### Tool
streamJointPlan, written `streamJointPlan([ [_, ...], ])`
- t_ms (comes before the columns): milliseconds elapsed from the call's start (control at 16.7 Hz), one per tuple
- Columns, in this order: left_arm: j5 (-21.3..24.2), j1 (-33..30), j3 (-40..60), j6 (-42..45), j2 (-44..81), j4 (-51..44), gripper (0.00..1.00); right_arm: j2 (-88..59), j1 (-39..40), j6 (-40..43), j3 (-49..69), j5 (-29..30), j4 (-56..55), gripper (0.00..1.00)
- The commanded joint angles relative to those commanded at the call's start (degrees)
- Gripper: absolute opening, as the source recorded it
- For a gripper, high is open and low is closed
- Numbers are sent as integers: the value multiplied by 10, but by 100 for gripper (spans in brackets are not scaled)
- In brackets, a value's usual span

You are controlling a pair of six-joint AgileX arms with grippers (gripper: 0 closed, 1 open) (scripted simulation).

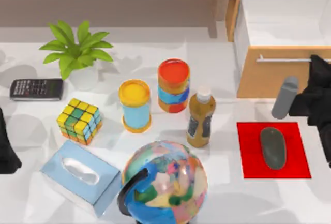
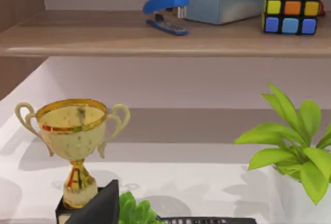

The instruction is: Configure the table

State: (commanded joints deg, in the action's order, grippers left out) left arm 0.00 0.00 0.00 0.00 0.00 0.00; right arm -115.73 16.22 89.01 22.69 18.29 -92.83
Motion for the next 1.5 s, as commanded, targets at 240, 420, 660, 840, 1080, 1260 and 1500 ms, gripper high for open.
streamJointPlan([
  [240,0,0,0,0,0,0,100,-22,-18,0,68,-20,48,0],
  [420,0,0,0,0,0,0,100,-30,-25,0,92,-27,65,0],
  [660,0,0,0,0,0,0,100,-29,-24,-2,91,-26,66,0],
  [840,0,0,0,0,0,0,100,-39,-31,-1,122,-29,81,0],
  [1080,0,0,0,0,0,0,100,-67,-42,-1,189,-41,123,0],
  [1260,0,0,0,0,0,0,100,-85,-49,-1,230,-50,149,0],
  [1500,0,0,0,0,0,0,100,-90,-51,-1,242,-52,156,0],
])
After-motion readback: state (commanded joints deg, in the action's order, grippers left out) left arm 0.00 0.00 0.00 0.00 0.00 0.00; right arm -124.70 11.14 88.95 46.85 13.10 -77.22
